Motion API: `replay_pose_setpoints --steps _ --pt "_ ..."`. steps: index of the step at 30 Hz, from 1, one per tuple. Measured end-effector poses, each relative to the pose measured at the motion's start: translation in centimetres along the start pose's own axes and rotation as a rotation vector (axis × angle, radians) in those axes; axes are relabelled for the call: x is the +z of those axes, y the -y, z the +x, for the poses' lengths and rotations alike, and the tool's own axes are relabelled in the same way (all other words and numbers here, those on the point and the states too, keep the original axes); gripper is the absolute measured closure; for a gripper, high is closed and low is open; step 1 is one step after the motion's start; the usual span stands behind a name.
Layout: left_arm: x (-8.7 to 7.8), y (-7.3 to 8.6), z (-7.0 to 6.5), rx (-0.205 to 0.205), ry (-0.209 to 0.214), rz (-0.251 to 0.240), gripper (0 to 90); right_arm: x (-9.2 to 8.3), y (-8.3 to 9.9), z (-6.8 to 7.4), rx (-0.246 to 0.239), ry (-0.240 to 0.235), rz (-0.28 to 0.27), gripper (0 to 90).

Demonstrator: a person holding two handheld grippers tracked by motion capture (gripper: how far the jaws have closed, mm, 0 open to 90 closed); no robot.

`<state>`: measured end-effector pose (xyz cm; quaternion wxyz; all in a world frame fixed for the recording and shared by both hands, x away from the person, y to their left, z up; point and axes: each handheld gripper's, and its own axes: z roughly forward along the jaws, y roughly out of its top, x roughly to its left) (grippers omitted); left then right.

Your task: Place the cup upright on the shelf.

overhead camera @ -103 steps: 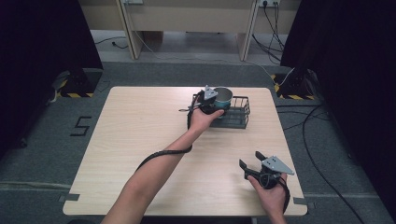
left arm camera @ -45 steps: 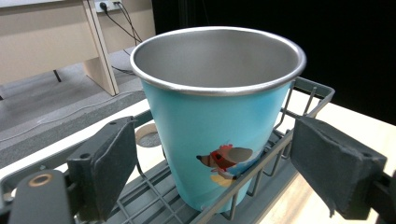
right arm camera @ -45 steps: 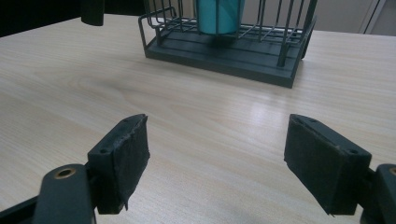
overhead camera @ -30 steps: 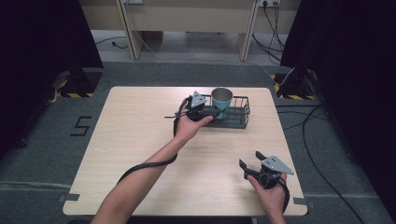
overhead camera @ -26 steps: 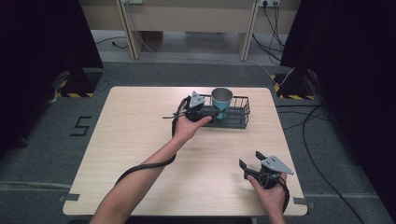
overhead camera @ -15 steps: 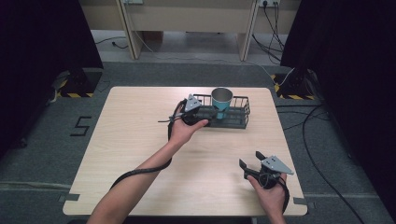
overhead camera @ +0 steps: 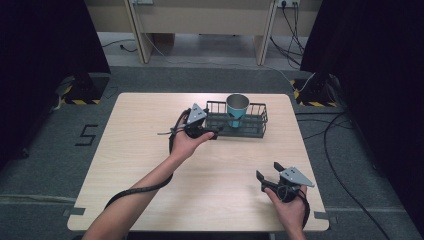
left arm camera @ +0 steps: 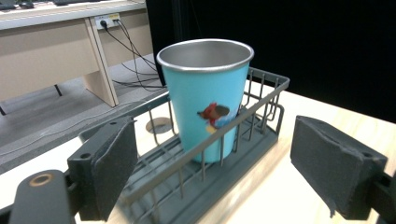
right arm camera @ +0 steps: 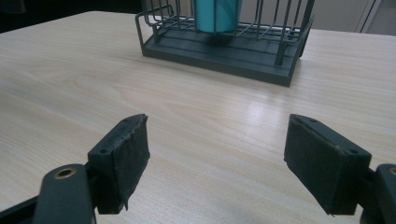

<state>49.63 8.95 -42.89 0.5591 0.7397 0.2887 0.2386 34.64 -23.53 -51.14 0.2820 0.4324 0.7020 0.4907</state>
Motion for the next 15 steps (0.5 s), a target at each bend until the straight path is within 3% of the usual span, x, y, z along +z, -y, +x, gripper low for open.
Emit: replay_pose_setpoints --steps 15 --pt "-6.1 2.0 1.8 0.028 -0.019 0.003 14.3 0.0 0.0 0.1 0.001 0.004 -0.002 22.8"
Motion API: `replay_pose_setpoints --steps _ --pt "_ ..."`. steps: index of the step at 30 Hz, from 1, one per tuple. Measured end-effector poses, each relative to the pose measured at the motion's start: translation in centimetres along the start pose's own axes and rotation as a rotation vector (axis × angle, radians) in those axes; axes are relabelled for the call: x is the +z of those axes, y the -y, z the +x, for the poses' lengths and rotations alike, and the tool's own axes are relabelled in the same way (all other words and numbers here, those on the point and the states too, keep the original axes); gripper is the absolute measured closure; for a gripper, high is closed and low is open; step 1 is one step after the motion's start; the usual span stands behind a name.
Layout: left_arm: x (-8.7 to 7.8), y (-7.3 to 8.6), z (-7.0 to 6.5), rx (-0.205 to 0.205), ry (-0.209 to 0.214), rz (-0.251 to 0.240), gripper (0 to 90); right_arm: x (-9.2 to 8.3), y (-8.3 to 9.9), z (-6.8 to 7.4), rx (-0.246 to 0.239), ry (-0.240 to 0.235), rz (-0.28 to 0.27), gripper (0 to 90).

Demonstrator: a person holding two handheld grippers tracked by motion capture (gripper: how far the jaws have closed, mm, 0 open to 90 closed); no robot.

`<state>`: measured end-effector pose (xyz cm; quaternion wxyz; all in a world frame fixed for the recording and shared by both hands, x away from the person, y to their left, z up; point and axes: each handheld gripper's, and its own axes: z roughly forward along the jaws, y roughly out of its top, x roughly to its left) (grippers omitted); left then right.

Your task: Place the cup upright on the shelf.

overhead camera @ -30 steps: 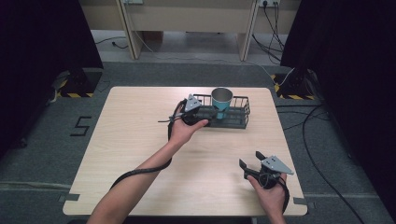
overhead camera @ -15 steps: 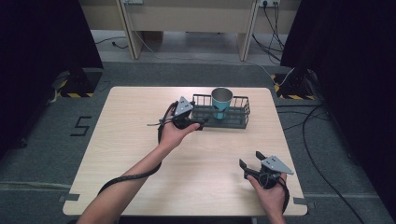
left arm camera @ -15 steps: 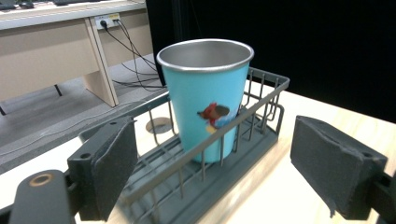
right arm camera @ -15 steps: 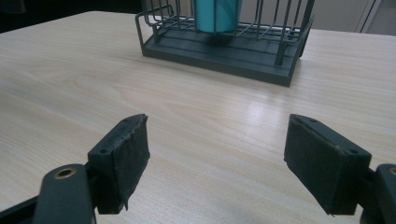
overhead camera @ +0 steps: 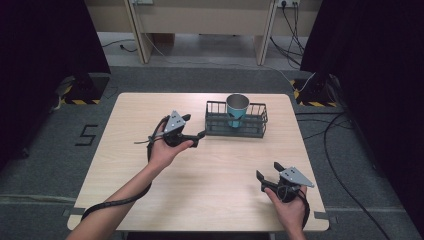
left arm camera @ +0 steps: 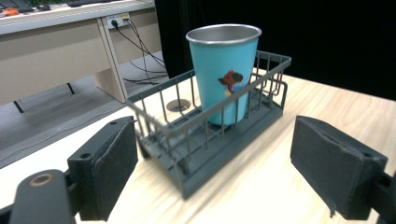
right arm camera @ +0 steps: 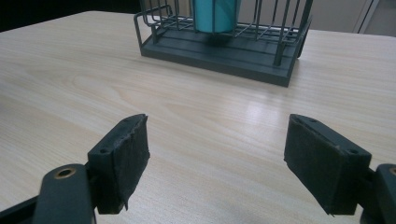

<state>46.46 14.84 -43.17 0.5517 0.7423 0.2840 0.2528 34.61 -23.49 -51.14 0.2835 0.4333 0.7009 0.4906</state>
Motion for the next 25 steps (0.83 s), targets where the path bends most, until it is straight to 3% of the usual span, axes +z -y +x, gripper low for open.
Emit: replay_pose_setpoints --steps 5,6,14,15,16,18,23,25 --pt "-2.3 1.6 0.6 -0.001 -0.015 0.010 14.3 0.0 0.0 0.0 0.002 0.003 0.000 22.8" --pt "-3.7 2.6 1.0 -0.005 -0.027 0.014 14.3 0.0 0.0 0.0 -0.003 0.001 0.000 22.9" --pt "-9.2 6.6 1.9 -0.059 -0.088 0.011 14.3 0.0 0.0 0.1 -0.004 0.009 0.004 22.9" --pt "-9.2 6.6 1.9 -0.059 -0.088 0.011 14.3 0.0 0.0 0.1 -0.003 0.010 0.003 22.9" --pt "-10.5 7.4 2.0 -0.071 -0.108 0.012 14.3 0.0 0.0 0.1 -0.004 0.010 0.003 22.9" --pt "-11.7 8.2 2.0 -0.066 -0.124 0.018 14.3 0.0 0.0 0.1 -0.005 0.011 0.004 22.9" --pt "-13.3 9.7 1.6 -0.094 -0.133 0.011 14.4 0.0 0.0 0.1 -0.008 0.012 0.003 22.8" --pt "-13.6 10.0 1.1 -0.115 -0.117 0.002 14.4 0.0 0.0 0.1 -0.007 0.013 0.004 22.8"
